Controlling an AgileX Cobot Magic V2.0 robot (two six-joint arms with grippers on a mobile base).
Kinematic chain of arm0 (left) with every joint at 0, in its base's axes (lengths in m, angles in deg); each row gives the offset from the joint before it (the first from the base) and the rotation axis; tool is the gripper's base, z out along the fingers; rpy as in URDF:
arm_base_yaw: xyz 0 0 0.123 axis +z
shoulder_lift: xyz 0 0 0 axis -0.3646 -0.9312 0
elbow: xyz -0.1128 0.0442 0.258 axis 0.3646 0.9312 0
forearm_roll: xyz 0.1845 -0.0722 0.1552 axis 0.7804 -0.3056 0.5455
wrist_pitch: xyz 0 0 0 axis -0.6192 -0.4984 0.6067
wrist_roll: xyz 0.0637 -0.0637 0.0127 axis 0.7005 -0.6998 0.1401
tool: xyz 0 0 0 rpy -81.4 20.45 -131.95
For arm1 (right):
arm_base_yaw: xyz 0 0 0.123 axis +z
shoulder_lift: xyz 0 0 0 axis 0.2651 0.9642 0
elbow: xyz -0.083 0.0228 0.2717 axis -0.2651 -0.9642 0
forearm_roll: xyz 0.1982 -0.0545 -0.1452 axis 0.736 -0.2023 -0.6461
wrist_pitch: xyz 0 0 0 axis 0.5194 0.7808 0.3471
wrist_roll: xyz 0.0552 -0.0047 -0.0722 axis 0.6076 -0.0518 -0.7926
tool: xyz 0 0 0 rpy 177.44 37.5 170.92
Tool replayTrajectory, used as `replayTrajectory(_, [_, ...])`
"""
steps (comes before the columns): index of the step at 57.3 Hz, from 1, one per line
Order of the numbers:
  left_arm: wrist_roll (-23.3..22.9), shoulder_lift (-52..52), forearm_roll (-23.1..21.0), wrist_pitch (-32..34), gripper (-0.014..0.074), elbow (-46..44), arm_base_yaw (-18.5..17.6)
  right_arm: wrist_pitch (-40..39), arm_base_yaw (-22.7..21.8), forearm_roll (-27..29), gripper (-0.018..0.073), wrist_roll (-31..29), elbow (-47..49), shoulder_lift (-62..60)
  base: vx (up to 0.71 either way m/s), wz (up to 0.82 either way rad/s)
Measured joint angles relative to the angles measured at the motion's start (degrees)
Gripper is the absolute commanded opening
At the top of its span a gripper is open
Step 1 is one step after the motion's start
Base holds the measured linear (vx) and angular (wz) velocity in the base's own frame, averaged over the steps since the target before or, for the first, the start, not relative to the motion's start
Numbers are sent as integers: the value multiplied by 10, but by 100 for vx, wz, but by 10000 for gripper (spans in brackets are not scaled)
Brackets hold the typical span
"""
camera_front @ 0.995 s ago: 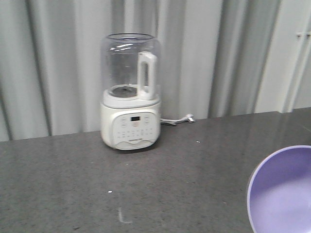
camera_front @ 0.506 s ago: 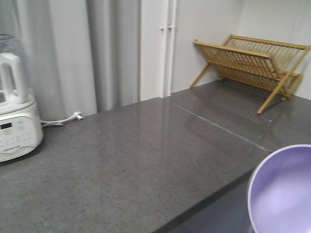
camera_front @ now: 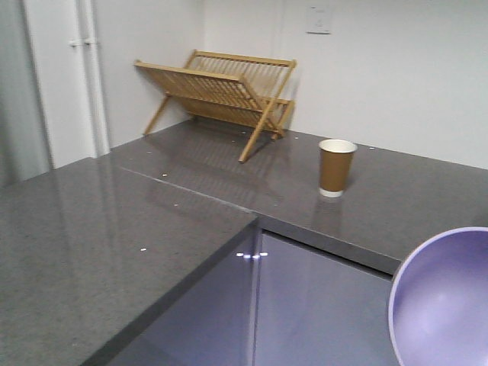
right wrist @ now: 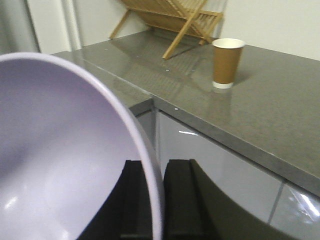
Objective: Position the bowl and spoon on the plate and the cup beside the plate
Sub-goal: 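Drive to the other counter holding spoon and bowl toward the blue plate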
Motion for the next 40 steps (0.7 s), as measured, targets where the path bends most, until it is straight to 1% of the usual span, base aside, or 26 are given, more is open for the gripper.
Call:
replayTrajectory(12, [0,0,0,0,-3,0,0,0,0,0,-8,0,0,0,5,-73])
replayTrajectory(24, [0,0,0,0,-3,0,0,0,0,0,-8,0,0,0,14,-66])
replayTrajectory(40, [0,0,0,0,-3,0,0,0,0,0,-8,0,0,0,21,-48])
